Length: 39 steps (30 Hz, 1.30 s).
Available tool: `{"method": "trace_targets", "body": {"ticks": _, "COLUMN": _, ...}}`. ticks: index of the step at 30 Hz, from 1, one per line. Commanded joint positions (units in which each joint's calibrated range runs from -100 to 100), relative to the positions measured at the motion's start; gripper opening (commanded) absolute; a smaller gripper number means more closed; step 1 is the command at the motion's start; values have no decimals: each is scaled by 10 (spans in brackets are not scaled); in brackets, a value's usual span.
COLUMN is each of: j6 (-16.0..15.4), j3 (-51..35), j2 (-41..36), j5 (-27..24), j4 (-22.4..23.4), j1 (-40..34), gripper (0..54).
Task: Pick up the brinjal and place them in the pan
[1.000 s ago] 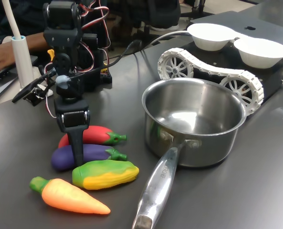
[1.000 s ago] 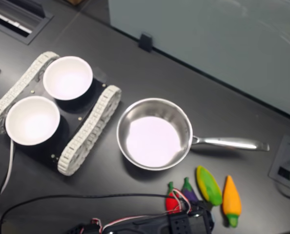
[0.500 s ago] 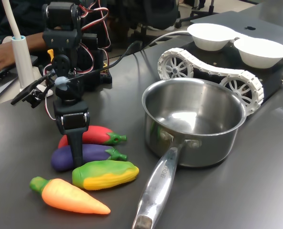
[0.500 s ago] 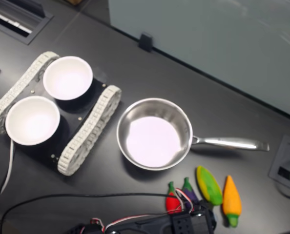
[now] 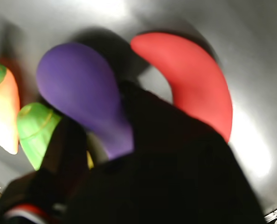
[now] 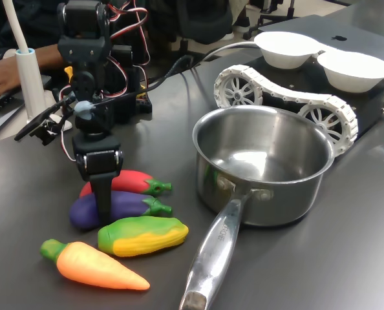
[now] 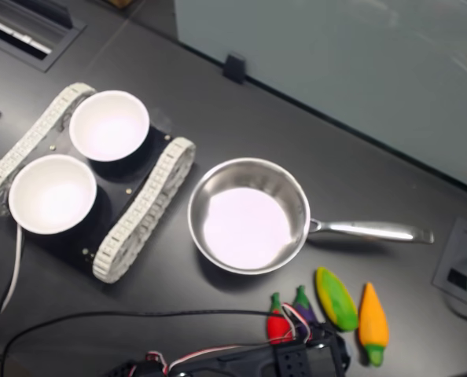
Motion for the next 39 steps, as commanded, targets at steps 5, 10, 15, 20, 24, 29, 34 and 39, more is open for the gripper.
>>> {"method": "trace_targets", "body": {"ticks": 5, "j6": 8, "j3": 9, "j2": -52, "j5": -14, "j4": -37, "j1": 18, "gripper": 2}}
{"method": "trace_targets", "body": {"ticks": 10, "j6": 8, "j3": -12, "j2": -81, "j5": -27, "j4": -38, "j1": 37, "gripper": 2}}
{"method": "trace_targets", "body": {"ticks": 15, "j6": 8, "j3": -47, "j2": -112, "j5": -32, "j4": -11, "j1": 41, "gripper": 2}}
{"method": "trace_targets", "body": {"ticks": 20, "j6": 8, "j3": -95, "j2": -153, "j5": -38, "j4": 31, "j1": 35, "gripper": 2}}
{"method": "trace_targets", "body": {"ticks": 24, "j6": 7, "j3": -132, "j2": -183, "j5": -47, "j4": 56, "j1": 30, "gripper": 2}}
{"method": "trace_targets", "body": {"ticks": 29, "j6": 7, "j3": -151, "j2": -225, "j5": -61, "j4": 63, "j1": 27, "gripper": 2}}
{"method": "trace_targets", "body": {"ticks": 34, "j6": 7, "j3": -161, "j2": -262, "j5": -75, "j4": 63, "j1": 28, "gripper": 2}}
{"method": "trace_targets", "body": {"ticks": 39, "j6": 6, "j3": -166, "j2": -294, "j5": -89, "j4": 61, "j1": 21, "gripper": 2}}
